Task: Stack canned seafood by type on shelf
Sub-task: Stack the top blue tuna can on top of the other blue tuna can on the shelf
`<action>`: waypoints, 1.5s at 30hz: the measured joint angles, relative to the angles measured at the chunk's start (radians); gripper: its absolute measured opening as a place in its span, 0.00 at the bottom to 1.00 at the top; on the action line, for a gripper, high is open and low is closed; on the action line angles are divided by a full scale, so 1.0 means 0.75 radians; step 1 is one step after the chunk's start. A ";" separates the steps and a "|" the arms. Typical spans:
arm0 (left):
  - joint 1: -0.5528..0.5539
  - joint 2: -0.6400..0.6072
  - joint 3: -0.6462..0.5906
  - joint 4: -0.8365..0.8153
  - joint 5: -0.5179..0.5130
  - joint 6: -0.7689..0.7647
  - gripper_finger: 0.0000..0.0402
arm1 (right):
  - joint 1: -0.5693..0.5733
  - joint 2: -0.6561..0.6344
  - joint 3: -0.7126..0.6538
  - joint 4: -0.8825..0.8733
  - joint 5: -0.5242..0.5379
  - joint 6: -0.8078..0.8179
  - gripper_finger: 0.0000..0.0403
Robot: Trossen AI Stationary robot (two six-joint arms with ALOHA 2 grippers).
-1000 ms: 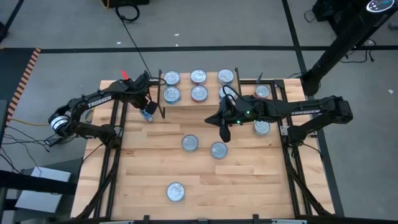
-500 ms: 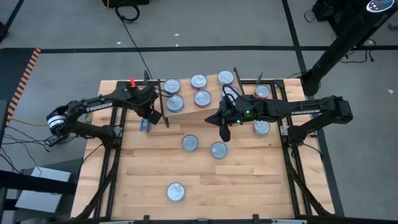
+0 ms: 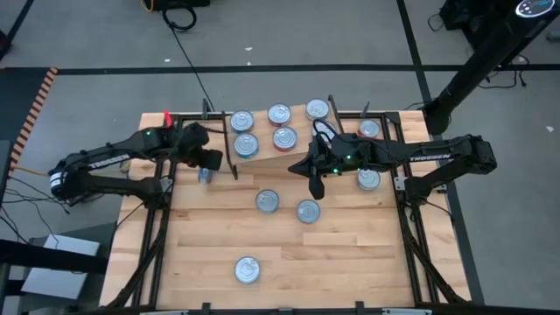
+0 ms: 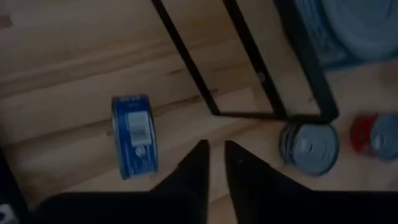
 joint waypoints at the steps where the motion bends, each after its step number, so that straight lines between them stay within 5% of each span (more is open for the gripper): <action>1: -0.024 0.000 0.001 0.000 -0.029 -0.032 0.18 | -0.004 0.000 0.000 0.000 -0.013 0.000 0.04; 11: -0.108 0.132 0.001 -0.085 -0.177 -0.105 0.52 | -0.057 0.000 0.000 0.000 -0.155 0.001 0.04; 18: -0.107 0.235 0.001 -0.120 -0.271 -0.102 0.65 | -0.078 0.000 0.000 0.000 -0.167 0.002 0.03; 27: -0.103 0.360 0.000 -0.113 -0.275 -0.092 0.69 | -0.098 0.000 0.000 0.000 -0.171 0.004 0.04; 45: -0.033 0.359 -0.055 -0.069 -0.255 -0.035 0.69 | -0.133 0.000 0.000 0.001 -0.218 0.004 0.04</action>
